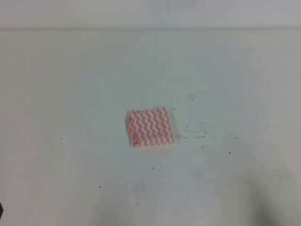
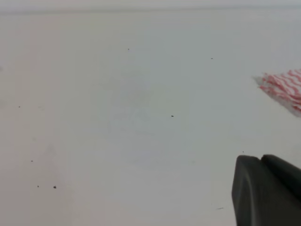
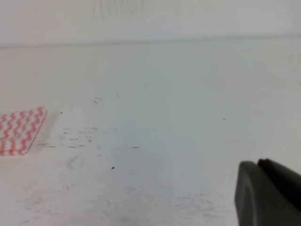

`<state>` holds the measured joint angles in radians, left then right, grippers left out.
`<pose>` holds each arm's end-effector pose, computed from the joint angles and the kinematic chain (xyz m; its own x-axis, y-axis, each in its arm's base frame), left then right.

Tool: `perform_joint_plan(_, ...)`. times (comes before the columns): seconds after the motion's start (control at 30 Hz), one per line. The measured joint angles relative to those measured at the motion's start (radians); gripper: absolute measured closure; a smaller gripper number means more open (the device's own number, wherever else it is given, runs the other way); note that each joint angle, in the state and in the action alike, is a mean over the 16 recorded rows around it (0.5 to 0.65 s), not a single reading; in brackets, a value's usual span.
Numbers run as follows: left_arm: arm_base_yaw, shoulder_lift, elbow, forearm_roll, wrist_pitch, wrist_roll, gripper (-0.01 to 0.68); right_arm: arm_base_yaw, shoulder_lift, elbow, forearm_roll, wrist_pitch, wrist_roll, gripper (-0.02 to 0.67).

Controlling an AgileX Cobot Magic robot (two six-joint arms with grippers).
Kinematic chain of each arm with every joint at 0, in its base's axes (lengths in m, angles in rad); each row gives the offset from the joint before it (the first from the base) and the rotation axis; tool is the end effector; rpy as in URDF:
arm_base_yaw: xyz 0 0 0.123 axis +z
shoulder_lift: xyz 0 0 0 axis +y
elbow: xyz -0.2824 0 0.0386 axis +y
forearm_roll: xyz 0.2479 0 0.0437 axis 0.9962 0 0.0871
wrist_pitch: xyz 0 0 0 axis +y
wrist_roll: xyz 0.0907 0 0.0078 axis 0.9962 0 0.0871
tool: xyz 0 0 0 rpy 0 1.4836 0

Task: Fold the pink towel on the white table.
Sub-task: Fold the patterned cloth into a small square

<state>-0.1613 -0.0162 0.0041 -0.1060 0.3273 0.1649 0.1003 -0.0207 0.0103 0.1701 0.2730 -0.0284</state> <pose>0.0518 -0.0116 0.1832 -0.2085 0.0992 -0.9730 0.2071 0.9768 0.0552 0.0532 0.0095 0.1864 -0.1880 0.1167 -0.9752 -0.1205 0.9827 0.1408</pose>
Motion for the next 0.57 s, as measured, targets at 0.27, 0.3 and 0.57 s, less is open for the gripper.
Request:
perform_joint_plan(0.27, 0.000, -0.001, 0.000, 0.000, 0.000, 0.000, 0.676, 0.000, 0.001, 0.000, 0.000, 0.000, 0.000, 0.667)
perform_joint_plan(0.3, 0.000, -0.001, 0.000, 0.000, 0.000, 0.000, 0.676, 0.000, 0.001, 0.000, 0.000, 0.000, 0.000, 0.667)
perform_joint_plan(0.57, 0.000, 0.000, -0.002, 0.000, 0.002, 0.000, 0.676, 0.000, 0.003, -0.002, 0.001, 0.001, 0.000, 0.667)
